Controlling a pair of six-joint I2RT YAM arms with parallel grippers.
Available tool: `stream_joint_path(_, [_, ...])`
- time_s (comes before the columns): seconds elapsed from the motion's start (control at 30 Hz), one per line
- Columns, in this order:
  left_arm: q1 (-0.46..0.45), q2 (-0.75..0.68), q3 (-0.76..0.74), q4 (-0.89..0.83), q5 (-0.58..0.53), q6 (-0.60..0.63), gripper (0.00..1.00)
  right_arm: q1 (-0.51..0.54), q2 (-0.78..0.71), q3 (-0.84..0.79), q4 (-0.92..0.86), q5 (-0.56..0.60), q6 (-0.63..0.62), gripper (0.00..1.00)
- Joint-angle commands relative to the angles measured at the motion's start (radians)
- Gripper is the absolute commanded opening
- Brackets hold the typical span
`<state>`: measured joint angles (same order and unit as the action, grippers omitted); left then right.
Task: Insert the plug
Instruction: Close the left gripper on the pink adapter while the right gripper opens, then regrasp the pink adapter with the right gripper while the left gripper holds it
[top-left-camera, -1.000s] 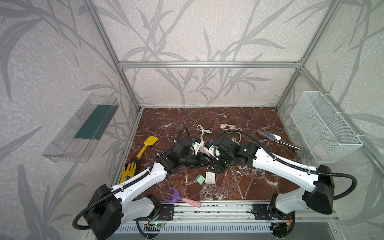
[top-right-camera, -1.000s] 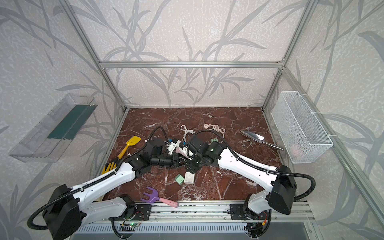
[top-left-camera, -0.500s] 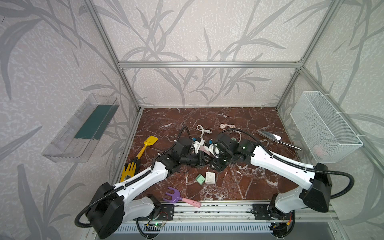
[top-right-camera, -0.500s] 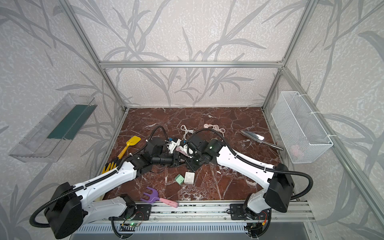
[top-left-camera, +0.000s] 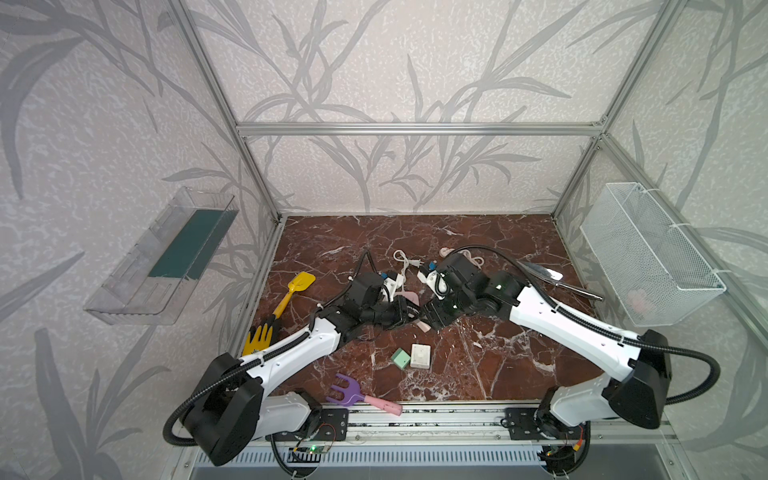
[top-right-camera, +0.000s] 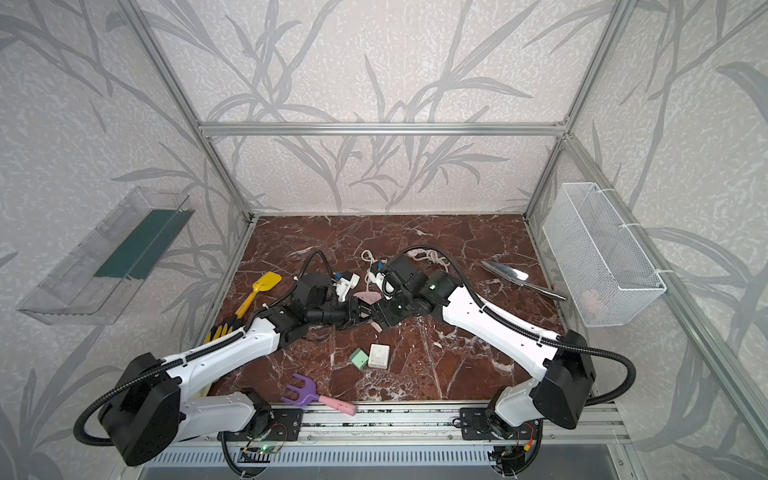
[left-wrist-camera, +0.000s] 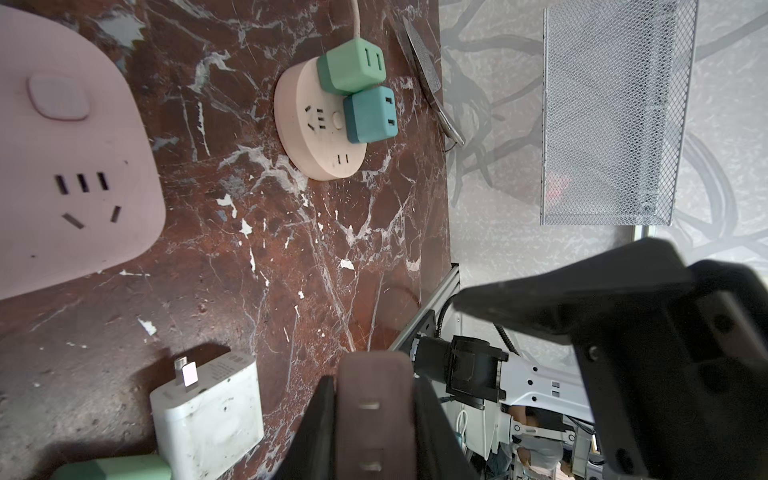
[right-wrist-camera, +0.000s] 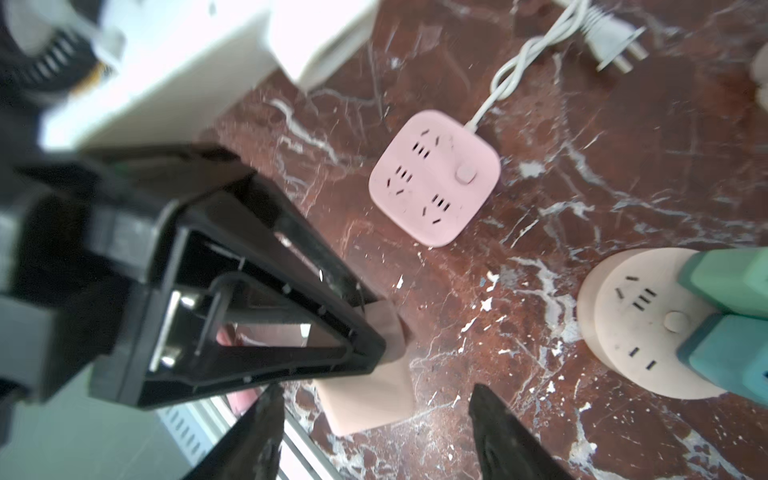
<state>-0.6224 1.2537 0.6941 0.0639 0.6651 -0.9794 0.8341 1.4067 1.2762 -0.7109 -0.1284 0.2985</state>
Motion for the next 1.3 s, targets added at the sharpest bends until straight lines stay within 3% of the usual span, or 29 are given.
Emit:
stream_joint_path(0.0, [0.006, -0.021, 0.008, 0.055, -0.061, -0.032, 0.0, -0.035, -0.106, -0.061, 0.102, 0.038, 0.106, 0.71])
stream_joint_path(0.1, [0.015, -0.054, -0.015, 0.126, -0.115, -0.077, 0.0, -0.073, -0.167, -0.15, 0.21, 0.025, 0.241, 0.67])
stream_joint_path(0.33, [0.023, -0.132, -0.05, 0.241, -0.226, -0.164, 0.0, -0.085, -0.24, -0.261, 0.398, 0.01, 0.404, 0.65])
stream_joint_path(0.5, [0.025, -0.175, -0.083, 0.333, -0.285, -0.237, 0.0, -0.14, -0.25, -0.382, 0.702, -0.168, 0.592, 0.62])
stream_joint_path(0.97, [0.023, -0.282, -0.142, 0.393, -0.411, -0.3, 0.0, -0.141, -0.133, -0.437, 1.073, -0.229, 0.787, 0.57])
stream_joint_path(1.27, [0.027, -0.217, -0.179, 0.559, -0.406, -0.397, 0.0, -0.142, -0.068, -0.489, 1.311, -0.308, 0.936, 0.5])
